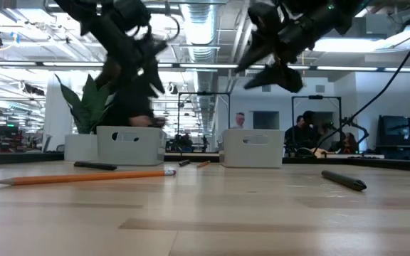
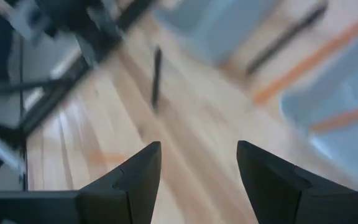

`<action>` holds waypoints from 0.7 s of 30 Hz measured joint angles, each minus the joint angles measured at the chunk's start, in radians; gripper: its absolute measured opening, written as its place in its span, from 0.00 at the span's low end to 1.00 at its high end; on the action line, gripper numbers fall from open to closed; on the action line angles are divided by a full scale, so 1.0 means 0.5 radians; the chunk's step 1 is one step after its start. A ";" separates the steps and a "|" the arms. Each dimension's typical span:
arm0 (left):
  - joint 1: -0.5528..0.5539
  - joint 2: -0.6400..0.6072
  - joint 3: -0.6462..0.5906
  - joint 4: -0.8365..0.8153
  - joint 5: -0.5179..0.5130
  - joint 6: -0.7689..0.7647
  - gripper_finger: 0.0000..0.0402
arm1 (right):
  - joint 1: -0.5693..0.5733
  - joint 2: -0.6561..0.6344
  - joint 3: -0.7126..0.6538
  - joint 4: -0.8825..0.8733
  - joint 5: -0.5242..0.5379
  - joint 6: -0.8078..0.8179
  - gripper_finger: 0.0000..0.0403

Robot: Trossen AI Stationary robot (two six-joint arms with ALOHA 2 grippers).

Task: Sort pens & pencils
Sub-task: Put the black pen into the left gray bin

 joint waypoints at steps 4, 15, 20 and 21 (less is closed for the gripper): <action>-0.153 -0.085 0.000 0.002 0.051 0.005 0.26 | 0.021 0.000 -0.001 -0.284 -0.171 0.191 0.58; -0.634 -0.082 0.000 0.234 -0.078 0.040 0.26 | 0.296 0.000 -0.001 -0.596 -0.202 0.825 0.58; -0.766 -0.081 0.000 0.224 -0.163 0.040 0.26 | 0.462 0.000 -0.001 -0.607 -0.148 1.035 0.58; -0.786 -0.081 0.000 0.221 -0.163 0.040 0.26 | 0.496 0.000 -0.001 -0.624 -0.122 1.050 0.58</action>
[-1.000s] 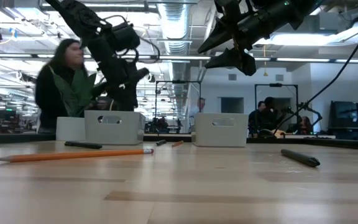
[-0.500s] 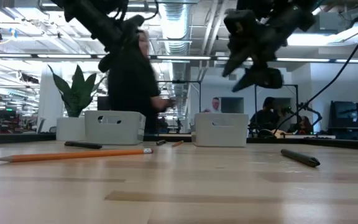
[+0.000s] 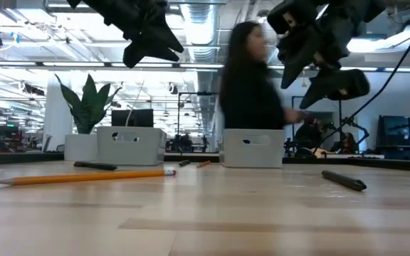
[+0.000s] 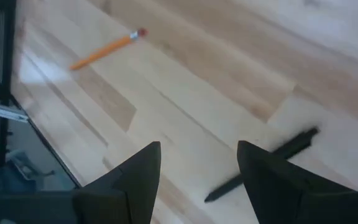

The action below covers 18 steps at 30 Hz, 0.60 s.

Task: Sort pens & pencils
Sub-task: Put the black pen into the left gray bin

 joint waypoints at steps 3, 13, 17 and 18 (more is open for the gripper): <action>-0.051 0.000 0.000 0.002 -0.002 0.012 0.26 | 0.086 0.000 0.000 -0.108 0.101 0.126 0.58; -0.158 0.000 -0.001 0.001 -0.004 0.014 0.26 | 0.252 0.022 0.001 -0.316 0.438 0.760 0.58; -0.196 0.000 -0.001 0.002 -0.004 0.014 0.26 | 0.300 0.141 -0.001 -0.316 0.477 0.881 0.58; -0.204 0.000 -0.001 -0.001 -0.004 0.014 0.26 | 0.312 0.191 0.001 -0.277 0.474 0.892 0.58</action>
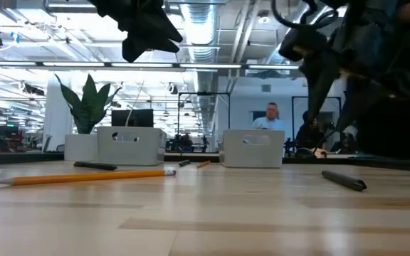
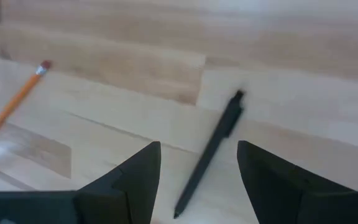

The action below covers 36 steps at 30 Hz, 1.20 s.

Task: Sort pens & pencils
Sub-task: Put the black pen into the left gray bin

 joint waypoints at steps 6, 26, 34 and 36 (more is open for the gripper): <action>-0.036 0.000 -0.002 -0.011 -0.021 0.001 0.26 | 0.068 0.221 0.000 0.220 -0.088 0.003 0.58; -0.057 0.000 -0.002 -0.028 -0.090 0.053 0.26 | 0.186 0.519 0.002 0.487 -0.132 0.335 0.58; -0.057 0.000 -0.002 -0.027 -0.098 0.053 0.26 | 0.161 0.548 0.008 0.489 -0.186 0.316 0.52; -0.057 0.000 -0.002 -0.025 -0.098 0.053 0.26 | 0.161 0.551 0.008 0.457 -0.197 0.320 0.48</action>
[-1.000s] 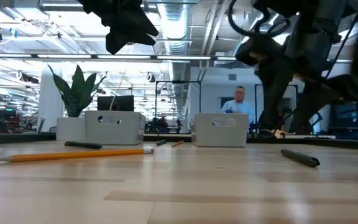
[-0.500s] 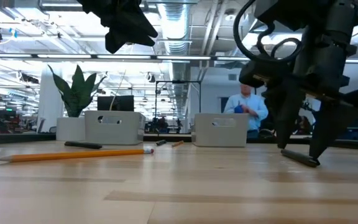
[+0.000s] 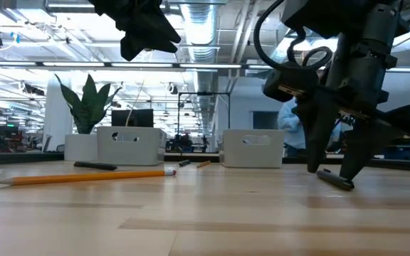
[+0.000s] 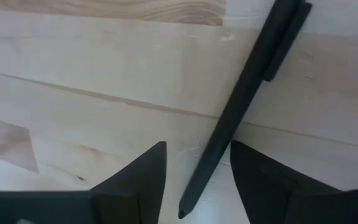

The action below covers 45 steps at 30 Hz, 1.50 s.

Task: Sort pens & pencils
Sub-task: Put the black pen into the left gray bin

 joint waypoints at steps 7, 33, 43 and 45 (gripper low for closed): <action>0.000 0.000 0.000 0.000 -0.002 0.000 0.26 | -0.004 0.002 0.001 -0.100 -0.072 0.046 0.35; 0.001 0.000 0.000 0.000 -0.039 0.036 0.26 | -0.065 0.002 -0.004 -0.374 -0.495 -0.316 0.19; 0.002 0.000 0.000 -0.001 -0.066 0.090 0.26 | -0.064 0.002 0.008 -0.385 -0.466 -0.378 0.19; 0.002 0.000 0.000 -0.001 -0.067 0.106 0.26 | -0.063 0.009 0.041 -0.426 -0.427 -0.411 0.19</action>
